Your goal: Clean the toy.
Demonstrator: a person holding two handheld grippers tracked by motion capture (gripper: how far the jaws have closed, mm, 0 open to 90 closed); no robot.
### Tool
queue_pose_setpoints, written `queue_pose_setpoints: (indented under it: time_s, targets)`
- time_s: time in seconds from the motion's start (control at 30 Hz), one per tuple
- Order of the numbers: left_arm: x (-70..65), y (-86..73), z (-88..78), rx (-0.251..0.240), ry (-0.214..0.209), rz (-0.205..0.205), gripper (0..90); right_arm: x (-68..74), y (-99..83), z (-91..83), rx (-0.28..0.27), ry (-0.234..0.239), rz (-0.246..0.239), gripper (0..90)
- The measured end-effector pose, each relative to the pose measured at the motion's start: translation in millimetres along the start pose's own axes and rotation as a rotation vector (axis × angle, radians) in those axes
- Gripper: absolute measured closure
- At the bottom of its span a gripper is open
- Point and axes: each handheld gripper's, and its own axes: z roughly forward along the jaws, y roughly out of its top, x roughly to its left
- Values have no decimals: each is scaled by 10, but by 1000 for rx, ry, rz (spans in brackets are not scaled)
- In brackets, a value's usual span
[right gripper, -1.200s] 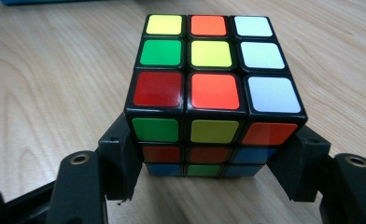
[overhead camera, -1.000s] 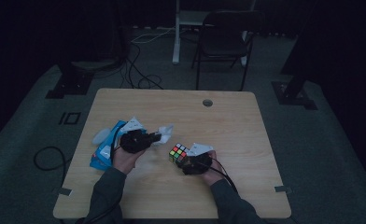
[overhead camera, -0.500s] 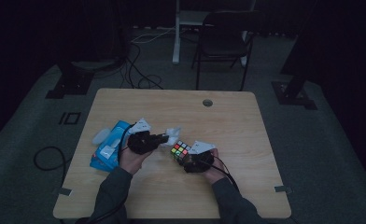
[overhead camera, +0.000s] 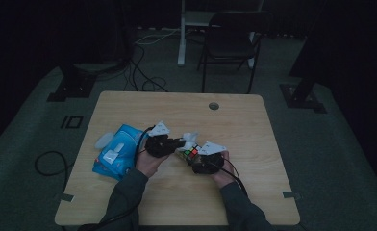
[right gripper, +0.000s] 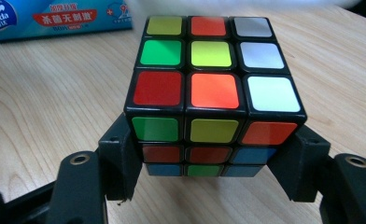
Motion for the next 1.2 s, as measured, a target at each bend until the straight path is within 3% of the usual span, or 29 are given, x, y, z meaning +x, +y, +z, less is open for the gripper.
queue_pose_setpoints:
  time_s: [0.2,0.4,0.97,1.2]
  targets:
    - [-12,5,131,18,41,24,856,-4,15,-5,1,-2,1,344]
    - [1,25,208,10,49,23,855,-3,10,-13,-1,-4,-2,344]
    - [-358,7,373,40,-55,106,854,-13,-9,-12,-6,-16,11,344]
    - [-328,12,387,36,-50,102,854,-16,-15,-21,-8,-14,14,344]
